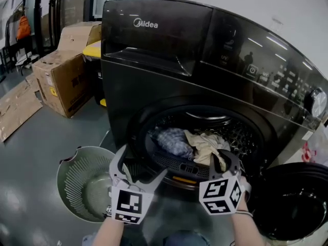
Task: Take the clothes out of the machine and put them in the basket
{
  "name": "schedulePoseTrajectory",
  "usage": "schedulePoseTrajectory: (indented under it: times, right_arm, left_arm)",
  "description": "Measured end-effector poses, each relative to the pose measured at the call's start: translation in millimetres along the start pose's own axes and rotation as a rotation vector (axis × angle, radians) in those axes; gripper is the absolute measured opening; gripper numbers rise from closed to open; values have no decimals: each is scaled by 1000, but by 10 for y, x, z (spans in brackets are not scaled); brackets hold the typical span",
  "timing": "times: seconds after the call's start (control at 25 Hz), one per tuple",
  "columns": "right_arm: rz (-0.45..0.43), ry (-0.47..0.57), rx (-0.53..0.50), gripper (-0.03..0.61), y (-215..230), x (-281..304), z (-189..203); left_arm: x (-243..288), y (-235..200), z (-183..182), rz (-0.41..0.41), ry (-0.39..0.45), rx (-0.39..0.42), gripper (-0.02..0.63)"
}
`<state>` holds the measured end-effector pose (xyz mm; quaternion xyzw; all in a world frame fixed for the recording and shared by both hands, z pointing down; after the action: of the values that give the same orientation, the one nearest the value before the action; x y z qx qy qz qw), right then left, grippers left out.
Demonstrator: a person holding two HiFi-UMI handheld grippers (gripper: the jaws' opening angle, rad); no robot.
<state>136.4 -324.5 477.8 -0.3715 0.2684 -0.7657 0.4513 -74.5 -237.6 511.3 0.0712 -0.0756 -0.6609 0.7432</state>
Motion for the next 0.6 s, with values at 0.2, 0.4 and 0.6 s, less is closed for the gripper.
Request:
schedulePoseTrajectory:
  times: [0.2,0.4,0.6]
  right_arm:
    - [-13,78,92,54,239,-238,-248]
    - [-110,140,294,52,356,-388,-349]
    - [-185,138,332,52,343,-429,-284]
  left_arm:
    - [95,203,-164,111,-36,41,537]
    - [320,445,-342,238,-64,72,535]
    - [510,719,-524,388,-65,149,532]
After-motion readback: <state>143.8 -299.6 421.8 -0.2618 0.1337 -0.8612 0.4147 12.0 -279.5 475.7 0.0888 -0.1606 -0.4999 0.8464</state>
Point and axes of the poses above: the fingertips, and each gripper's own axes: x forward along the fingers, y to its right, z out of its underside, the point moved 8 cm from there along -x, backward along the fingers, and after that the axes turned 2 degrees about -x, right-handed, at the moved point
